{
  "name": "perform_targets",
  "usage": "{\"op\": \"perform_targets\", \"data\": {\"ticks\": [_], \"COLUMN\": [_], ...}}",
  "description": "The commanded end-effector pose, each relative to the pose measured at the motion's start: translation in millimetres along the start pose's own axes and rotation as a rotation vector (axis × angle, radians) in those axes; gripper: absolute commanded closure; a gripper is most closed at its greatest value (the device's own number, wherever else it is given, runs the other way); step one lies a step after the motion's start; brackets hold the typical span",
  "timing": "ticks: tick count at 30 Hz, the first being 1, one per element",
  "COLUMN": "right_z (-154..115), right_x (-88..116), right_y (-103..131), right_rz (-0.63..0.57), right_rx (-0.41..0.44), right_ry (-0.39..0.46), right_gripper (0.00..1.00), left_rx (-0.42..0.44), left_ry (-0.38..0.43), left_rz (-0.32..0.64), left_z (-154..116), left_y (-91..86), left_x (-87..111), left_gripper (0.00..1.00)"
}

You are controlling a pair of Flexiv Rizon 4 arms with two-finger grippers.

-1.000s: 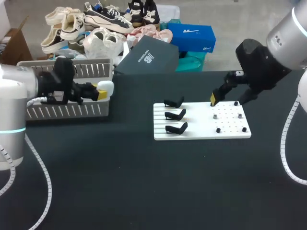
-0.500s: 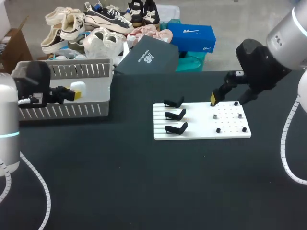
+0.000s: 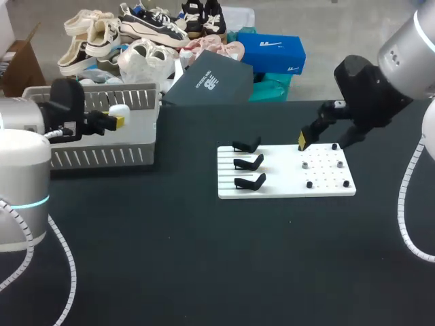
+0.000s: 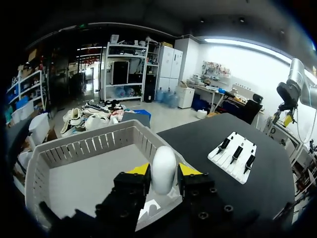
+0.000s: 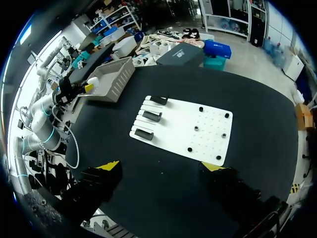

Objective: Pick up each earbud case from the left stands, insert the matching earbuds, close the lid, and place the case in the box.

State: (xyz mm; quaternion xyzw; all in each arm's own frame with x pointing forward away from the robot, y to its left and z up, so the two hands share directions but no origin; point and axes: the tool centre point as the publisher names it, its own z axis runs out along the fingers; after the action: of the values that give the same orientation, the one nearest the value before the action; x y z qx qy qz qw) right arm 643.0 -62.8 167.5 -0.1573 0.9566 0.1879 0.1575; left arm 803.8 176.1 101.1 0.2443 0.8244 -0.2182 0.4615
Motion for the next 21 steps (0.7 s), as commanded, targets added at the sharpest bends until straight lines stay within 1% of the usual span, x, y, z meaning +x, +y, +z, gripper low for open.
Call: {"op": "perform_targets", "data": {"ticks": [1, 5, 8, 9, 11, 13, 16, 17, 18, 21], "right_z": [0, 0, 0, 0, 0, 0, 0, 0, 0, 0], "right_x": [2, 2, 2, 2, 2, 2, 2, 2, 2, 2], "right_y": [0, 0, 0, 0, 0, 0, 0, 0, 0, 0], "right_rz": [0.000, 0.000, 0.000, 0.000, 0.000, 0.000, 0.000, 0.000, 0.000, 0.000], "right_rx": [0.000, 0.000, 0.000, 0.000, 0.000, 0.000, 0.000, 0.000, 0.000, 0.000], "right_ry": [-0.004, -0.004, -0.004, -0.004, -0.004, -0.004, -0.004, -0.004, -0.004, -0.004], "right_gripper": [0.00, 0.00, 0.00, 0.00, 0.00, 0.00, 0.00, 0.00, 0.00, 0.00], "left_rx": [0.010, 0.004, 0.014, 0.026, 0.055, 0.099, 0.165, 0.182, 0.214, 0.319], "left_ry": [0.070, 0.056, 0.035, 0.018, 0.027, 0.026, 0.014, 0.006, 0.000, -0.007], "left_rz": [0.003, 0.020, 0.069, 0.090, 0.144, 0.193, 0.221, 0.220, 0.223, 0.211], "left_z": [15, 12, 7, 6, 5, 6, 7, 7, 8, 11], "left_y": [7.6, 4.4, -7.6, -14.4, -30.1, -49.6, -75.1, -80.8, -93.6, -117.0], "left_x": [-10.0, -14.4, -23.7, -27.9, -33.9, -39.0, -42.8, -43.2, -43.9, -43.3], "left_gripper": [0.00, 0.00, 0.00, 0.00, 0.00, 0.00, 0.00, 0.00, 0.00, 0.00]}}
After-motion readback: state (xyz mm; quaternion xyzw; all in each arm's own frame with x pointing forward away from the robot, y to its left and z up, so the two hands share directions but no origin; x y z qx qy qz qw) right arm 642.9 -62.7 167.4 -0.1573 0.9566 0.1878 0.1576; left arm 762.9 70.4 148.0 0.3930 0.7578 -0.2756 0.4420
